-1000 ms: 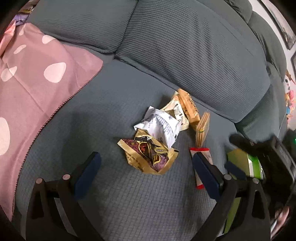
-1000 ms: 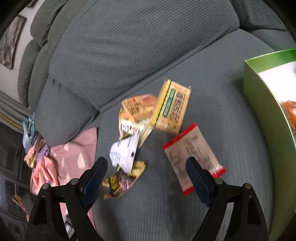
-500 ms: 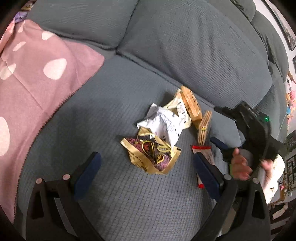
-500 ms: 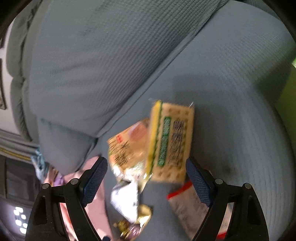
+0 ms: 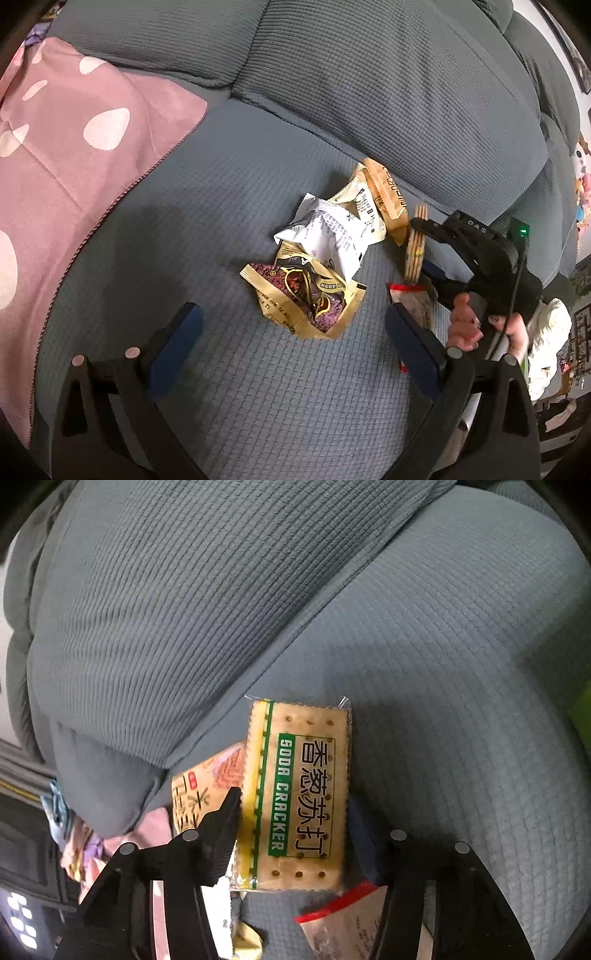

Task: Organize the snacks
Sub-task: 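Close the right gripper on the yellow soda cracker pack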

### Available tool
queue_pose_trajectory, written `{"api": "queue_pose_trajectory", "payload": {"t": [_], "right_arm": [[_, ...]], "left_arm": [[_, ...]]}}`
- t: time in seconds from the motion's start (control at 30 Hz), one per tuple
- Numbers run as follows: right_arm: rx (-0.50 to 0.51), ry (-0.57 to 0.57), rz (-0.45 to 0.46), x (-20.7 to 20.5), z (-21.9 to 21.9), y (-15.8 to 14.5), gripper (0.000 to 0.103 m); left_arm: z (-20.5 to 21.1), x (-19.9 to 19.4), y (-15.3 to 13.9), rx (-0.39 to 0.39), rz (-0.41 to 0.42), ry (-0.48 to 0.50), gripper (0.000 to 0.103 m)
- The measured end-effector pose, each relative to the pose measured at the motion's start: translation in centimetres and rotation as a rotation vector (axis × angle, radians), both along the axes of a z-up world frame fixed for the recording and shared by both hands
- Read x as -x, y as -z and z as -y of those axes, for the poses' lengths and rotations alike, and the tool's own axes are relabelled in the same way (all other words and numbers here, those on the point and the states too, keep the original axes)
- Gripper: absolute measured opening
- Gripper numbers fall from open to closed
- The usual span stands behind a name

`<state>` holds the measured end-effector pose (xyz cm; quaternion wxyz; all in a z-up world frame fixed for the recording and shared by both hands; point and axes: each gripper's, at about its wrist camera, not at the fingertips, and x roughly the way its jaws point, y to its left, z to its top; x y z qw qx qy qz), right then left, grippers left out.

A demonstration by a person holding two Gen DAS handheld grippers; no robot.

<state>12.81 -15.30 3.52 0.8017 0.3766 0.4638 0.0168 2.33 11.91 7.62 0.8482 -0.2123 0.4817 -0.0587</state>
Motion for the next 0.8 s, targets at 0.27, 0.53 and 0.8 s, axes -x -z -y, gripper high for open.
{"api": "queue_pose_trajectory", "payload": {"t": [0.27,0.53,0.8], "right_arm": [[0.266,-0.244,0.034,7.5,-4.3,-5.7,0.057],[0.441,-0.392,-0.098,13.1,-5.8,-2.8,0.057],[0.392,-0.410,0.037,15.4,-4.5,-5.7,0.060]], "left_arm": [[0.3,0.1,0.2,-0.023,-0.014,0.009,0.099],[0.2,0.4,0.9,-0.049,-0.036,-0.012,0.098],[1.0,1.2,0.9,-0.071,-0.032,0.018,0.097]]}}
